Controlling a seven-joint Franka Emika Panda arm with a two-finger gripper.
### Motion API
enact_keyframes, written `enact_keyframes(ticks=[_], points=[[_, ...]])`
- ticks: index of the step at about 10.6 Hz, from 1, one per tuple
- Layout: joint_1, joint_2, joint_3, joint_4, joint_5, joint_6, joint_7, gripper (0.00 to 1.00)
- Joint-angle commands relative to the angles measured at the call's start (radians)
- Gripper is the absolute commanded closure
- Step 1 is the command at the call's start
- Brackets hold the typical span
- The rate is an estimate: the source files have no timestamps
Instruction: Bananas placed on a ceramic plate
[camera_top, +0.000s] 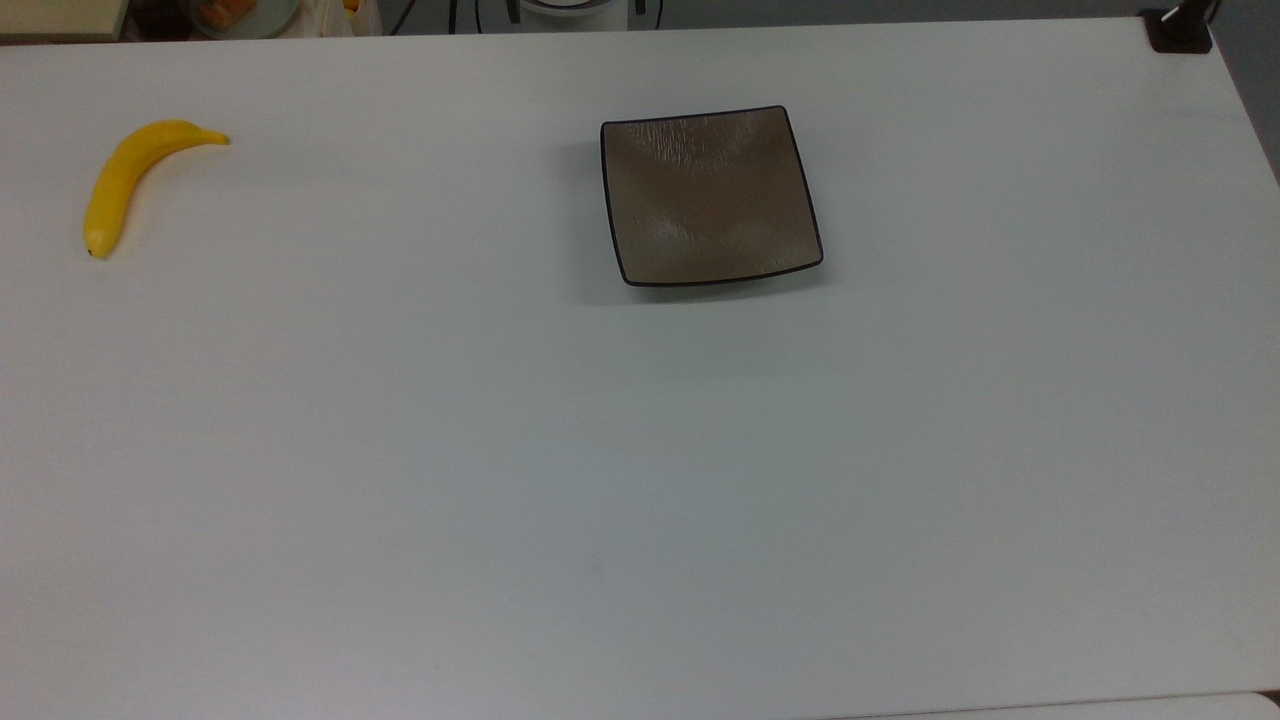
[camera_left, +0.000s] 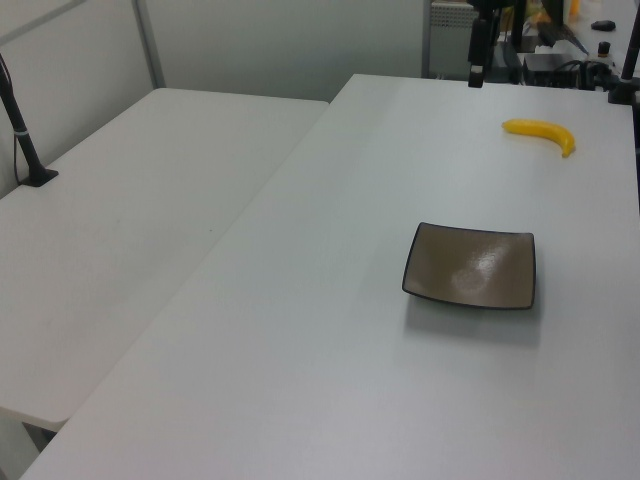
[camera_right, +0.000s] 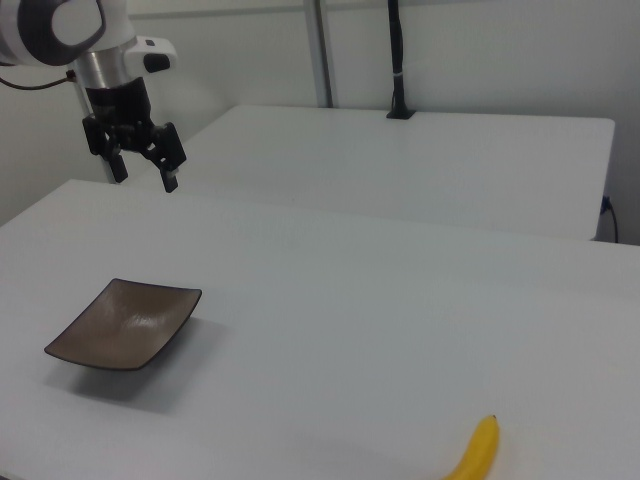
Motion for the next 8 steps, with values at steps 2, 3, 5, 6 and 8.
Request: enact_keyframes(ticks=[2, 3, 5, 6, 8], points=[[0.005, -0.002, 0.006, -0.019, 0.007, 0.029, -0.006, 0.0], [0.005, -0.002, 0.004, -0.019, 0.007, 0.029, -0.004, 0.0], [-0.001, 0.0, 0.004, -0.016, 0.007, 0.028, -0.004, 0.0], [-0.014, 0.003, 0.004, -0.013, 0.007, 0.026, -0.004, 0.0], [-0.111, 0.018, 0.004, 0.006, 0.007, 0.021, -0.003, 0.0]])
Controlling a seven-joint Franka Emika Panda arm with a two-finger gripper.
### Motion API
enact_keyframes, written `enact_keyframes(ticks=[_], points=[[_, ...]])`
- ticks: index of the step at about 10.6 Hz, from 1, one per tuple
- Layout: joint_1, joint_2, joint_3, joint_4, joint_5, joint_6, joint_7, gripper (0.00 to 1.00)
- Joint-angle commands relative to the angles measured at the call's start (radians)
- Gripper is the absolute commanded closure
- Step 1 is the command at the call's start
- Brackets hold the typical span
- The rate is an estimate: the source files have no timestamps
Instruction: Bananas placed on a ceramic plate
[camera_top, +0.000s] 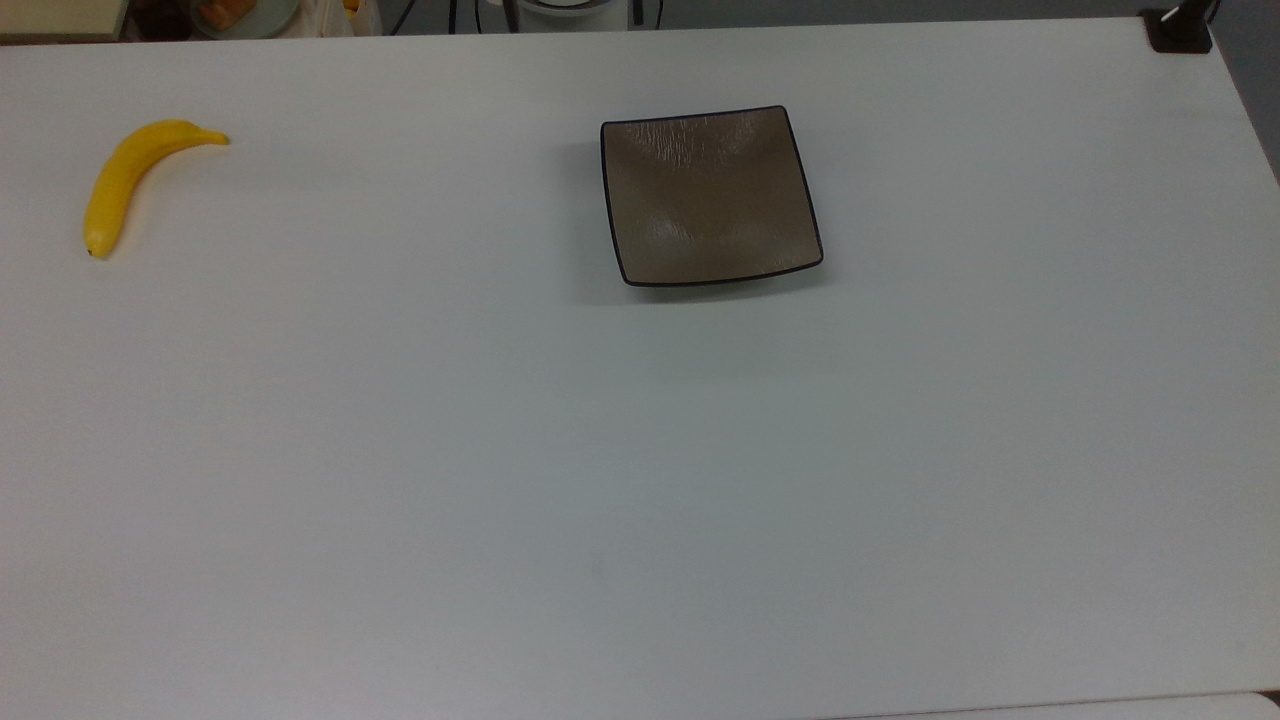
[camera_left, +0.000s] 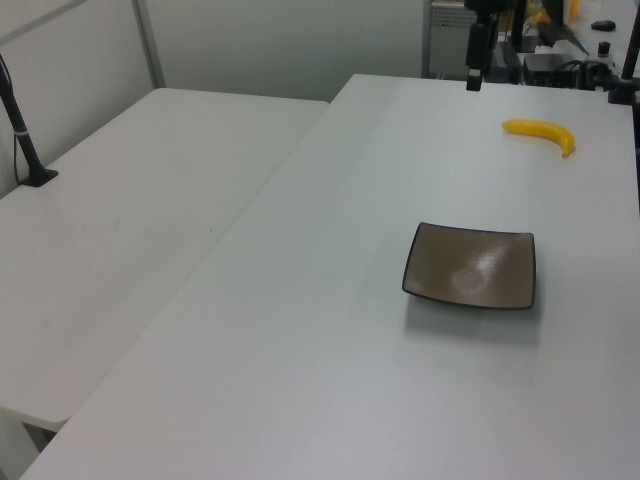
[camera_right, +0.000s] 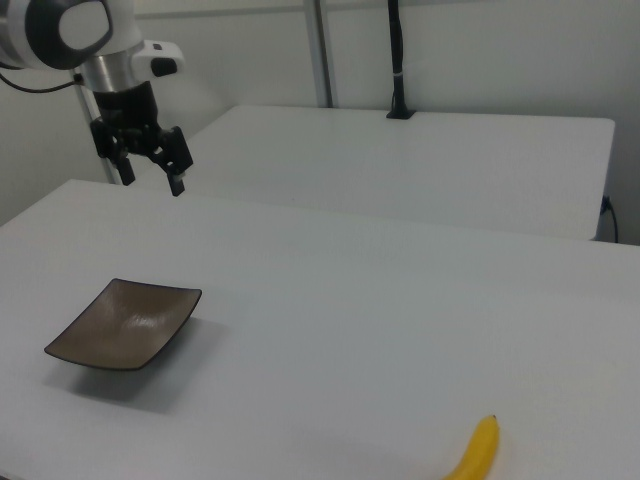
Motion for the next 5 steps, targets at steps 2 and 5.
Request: enact_keyframes(ticks=[2, 5], points=[[-0.214, 0.069, 0.003, 0.087, 0.006, 0.008, -0.004, 0.0], [-0.458, 0.121, 0.068, 0.111, -0.006, 0.021, -0.023, 0.0]])
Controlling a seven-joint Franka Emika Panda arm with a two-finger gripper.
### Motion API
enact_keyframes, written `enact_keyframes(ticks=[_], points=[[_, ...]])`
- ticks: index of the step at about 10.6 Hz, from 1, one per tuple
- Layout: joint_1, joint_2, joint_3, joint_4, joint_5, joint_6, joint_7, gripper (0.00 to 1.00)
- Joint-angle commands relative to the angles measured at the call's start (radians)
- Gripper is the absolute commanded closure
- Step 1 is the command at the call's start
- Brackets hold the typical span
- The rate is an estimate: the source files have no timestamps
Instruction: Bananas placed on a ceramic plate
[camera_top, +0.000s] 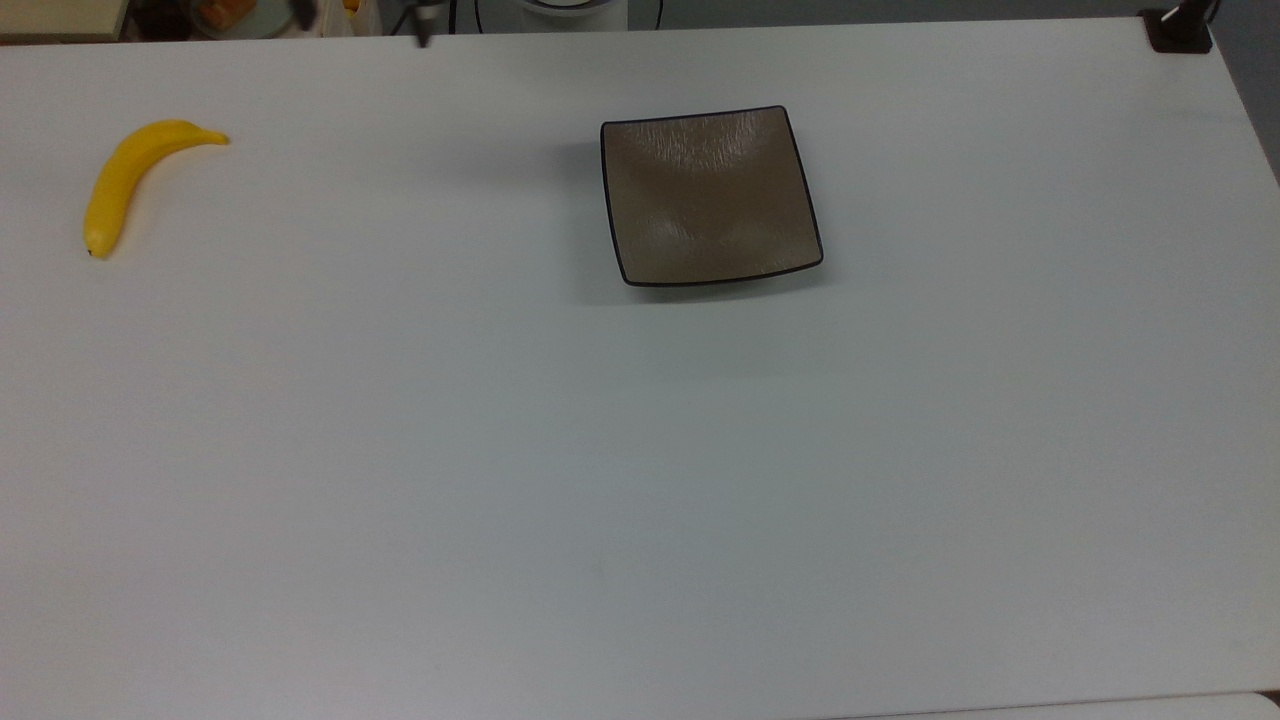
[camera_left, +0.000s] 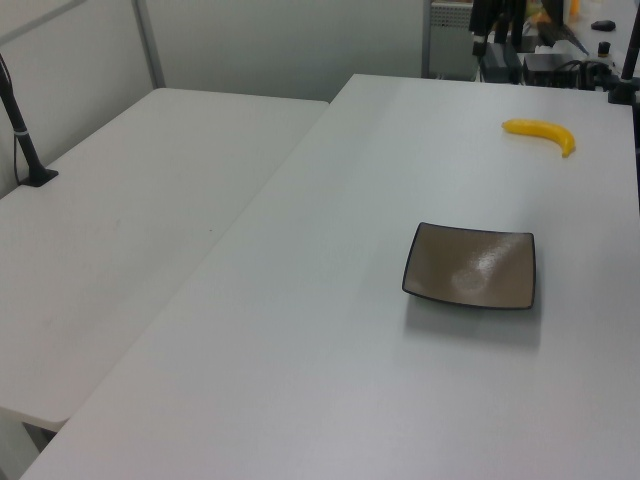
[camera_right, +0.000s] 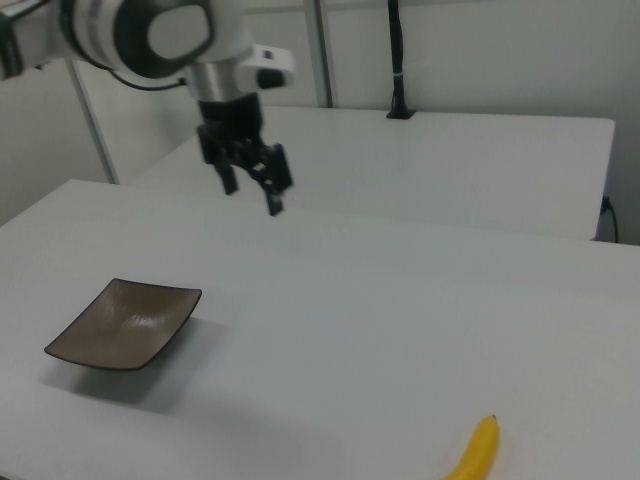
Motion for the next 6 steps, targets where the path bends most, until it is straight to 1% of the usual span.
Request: enact_keyframes(ticks=[1, 3, 4, 6], points=[[-0.206, 0.072, 0.063, 0.035, -0.005, 0.02, -0.042, 0.0], [-0.303, 0.114, 0.064, 0.035, -0.006, 0.022, -0.133, 0.0], [-0.338, 0.135, 0.064, 0.033, -0.007, 0.024, -0.196, 0.0], [-0.381, 0.161, 0.063, 0.015, -0.013, 0.057, -0.33, 0.0]])
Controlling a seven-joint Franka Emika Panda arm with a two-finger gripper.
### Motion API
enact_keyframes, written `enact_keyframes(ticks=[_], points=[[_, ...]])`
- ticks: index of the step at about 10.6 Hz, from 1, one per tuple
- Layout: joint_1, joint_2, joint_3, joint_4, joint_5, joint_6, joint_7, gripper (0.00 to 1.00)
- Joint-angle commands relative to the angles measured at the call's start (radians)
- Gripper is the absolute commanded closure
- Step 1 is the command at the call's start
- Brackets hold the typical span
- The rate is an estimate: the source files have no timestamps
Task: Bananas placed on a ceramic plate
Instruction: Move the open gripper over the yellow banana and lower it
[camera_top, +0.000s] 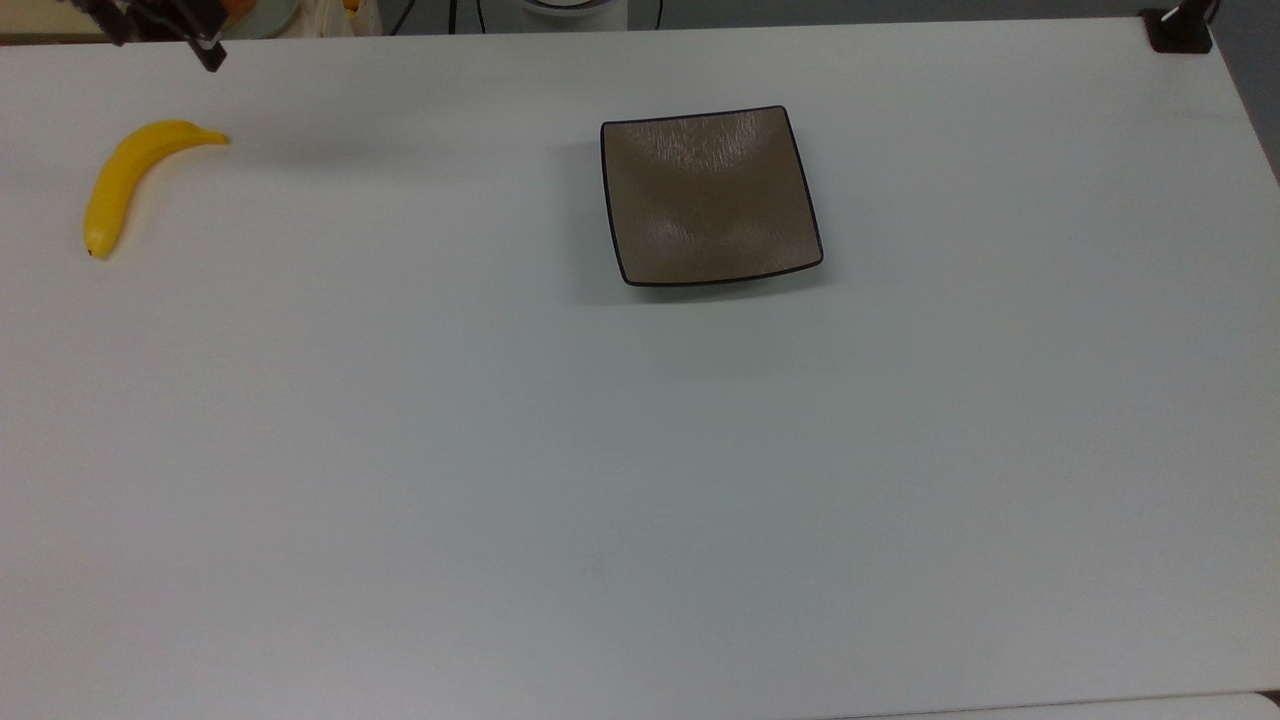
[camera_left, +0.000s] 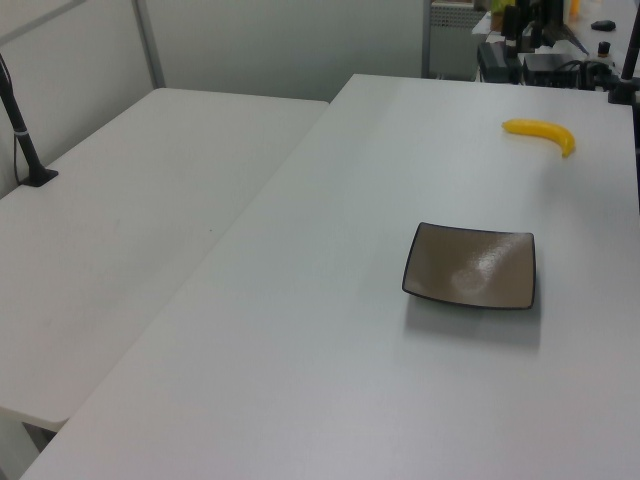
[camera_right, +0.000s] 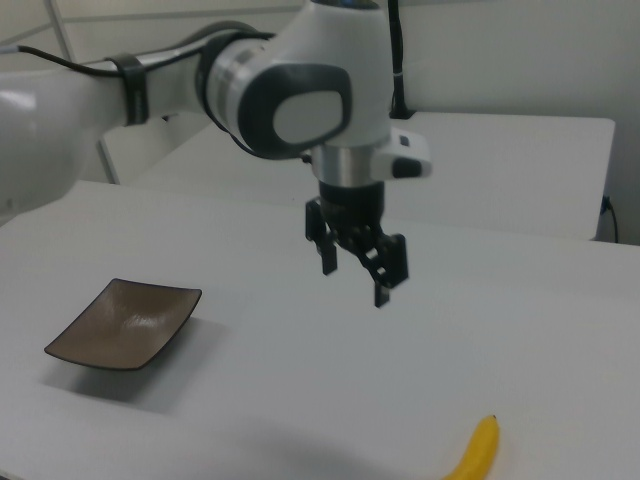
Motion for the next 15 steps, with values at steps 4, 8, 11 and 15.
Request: enact_keyframes(ticks=[4, 8, 11, 15], points=[[-0.117, 0.088, -0.005, -0.043, -0.042, 0.186, -0.158, 0.0], [-0.165, 0.16, -0.029, -0.057, -0.046, 0.3, -0.153, 0.0], [-0.188, 0.2, -0.029, -0.127, -0.05, 0.455, -0.16, 0.0], [-0.206, 0.27, -0.029, -0.141, -0.052, 0.532, -0.212, 0.0]])
